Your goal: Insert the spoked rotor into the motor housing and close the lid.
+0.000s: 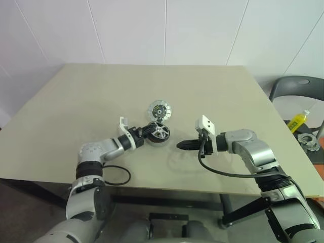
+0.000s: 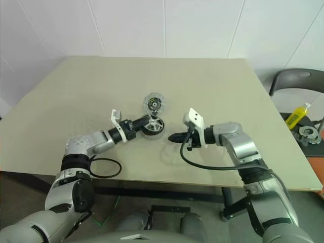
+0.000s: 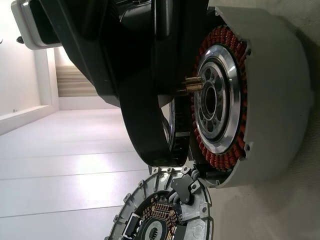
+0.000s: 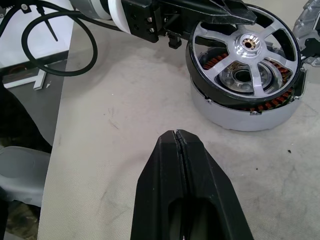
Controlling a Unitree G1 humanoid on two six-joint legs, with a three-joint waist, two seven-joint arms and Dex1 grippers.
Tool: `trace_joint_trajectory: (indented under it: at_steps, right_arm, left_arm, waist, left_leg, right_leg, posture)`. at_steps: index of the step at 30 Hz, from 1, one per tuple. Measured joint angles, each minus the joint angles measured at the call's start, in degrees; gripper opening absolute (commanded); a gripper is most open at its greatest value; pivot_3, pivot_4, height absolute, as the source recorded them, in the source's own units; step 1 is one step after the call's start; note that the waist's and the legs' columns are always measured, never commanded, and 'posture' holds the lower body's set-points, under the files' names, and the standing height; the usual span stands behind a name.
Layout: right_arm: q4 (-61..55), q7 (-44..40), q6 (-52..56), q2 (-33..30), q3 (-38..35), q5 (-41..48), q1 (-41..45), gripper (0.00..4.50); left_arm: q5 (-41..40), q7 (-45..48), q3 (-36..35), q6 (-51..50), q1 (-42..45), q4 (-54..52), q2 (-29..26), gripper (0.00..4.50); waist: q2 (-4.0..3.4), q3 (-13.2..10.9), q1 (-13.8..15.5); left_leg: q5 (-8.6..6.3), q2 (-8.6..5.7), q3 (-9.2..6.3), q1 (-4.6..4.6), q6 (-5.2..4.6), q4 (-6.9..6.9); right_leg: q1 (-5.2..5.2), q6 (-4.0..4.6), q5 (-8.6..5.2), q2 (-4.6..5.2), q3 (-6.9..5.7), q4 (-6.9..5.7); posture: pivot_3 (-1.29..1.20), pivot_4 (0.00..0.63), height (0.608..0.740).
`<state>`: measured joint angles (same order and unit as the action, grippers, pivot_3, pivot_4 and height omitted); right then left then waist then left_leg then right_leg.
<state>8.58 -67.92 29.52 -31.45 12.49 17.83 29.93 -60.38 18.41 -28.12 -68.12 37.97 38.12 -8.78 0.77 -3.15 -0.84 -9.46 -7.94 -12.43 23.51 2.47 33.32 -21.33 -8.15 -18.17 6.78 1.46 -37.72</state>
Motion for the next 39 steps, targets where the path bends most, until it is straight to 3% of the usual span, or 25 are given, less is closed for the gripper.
trace_joint_trajectory:
  at_steps: [23, 31, 39]
  right_arm:
    - [-0.01, 0.58, 0.05, 0.00, 0.00, 1.01, -0.02, 0.00]
    - [-0.01, 0.89, 0.05, -0.01, -0.03, 1.03, -0.02, 0.00]
    - [0.00, 1.27, -0.07, 0.00, -0.05, 1.01, -0.03, 0.00]
  left_arm:
    - [3.43, 3.32, -0.31, 2.62, -0.15, 0.83, 1.10, 0.41]
    - [4.71, 4.17, 0.15, 3.24, 0.05, 0.85, 1.06, 2.97]
    - [7.51, 2.74, 2.92, -0.36, 1.42, -0.64, -3.38, 2.97]
  waist:
    - [0.00, 0.02, -0.08]
    - [0.01, 0.05, -0.08]
    - [0.02, 0.05, -0.22]
  left_leg:
    - [0.01, 0.00, 0.00, -0.01, -0.01, 0.11]
    - [0.00, 0.00, -0.01, -0.05, -0.01, 0.17]
    - [-0.10, 0.00, 0.01, -0.07, 0.08, 0.46]
  right_leg:
    - [0.02, -0.04, 0.03, -0.01, 0.00, 0.00]
    - [0.07, -0.06, 0.04, -0.02, 0.00, -0.01]
    - [0.19, -0.14, 0.11, -0.04, -0.01, -0.04]
  posture:
    - [0.00, 0.000, 0.740]
    - [0.00, 0.000, 0.740]
    - [0.00, 0.000, 0.740]
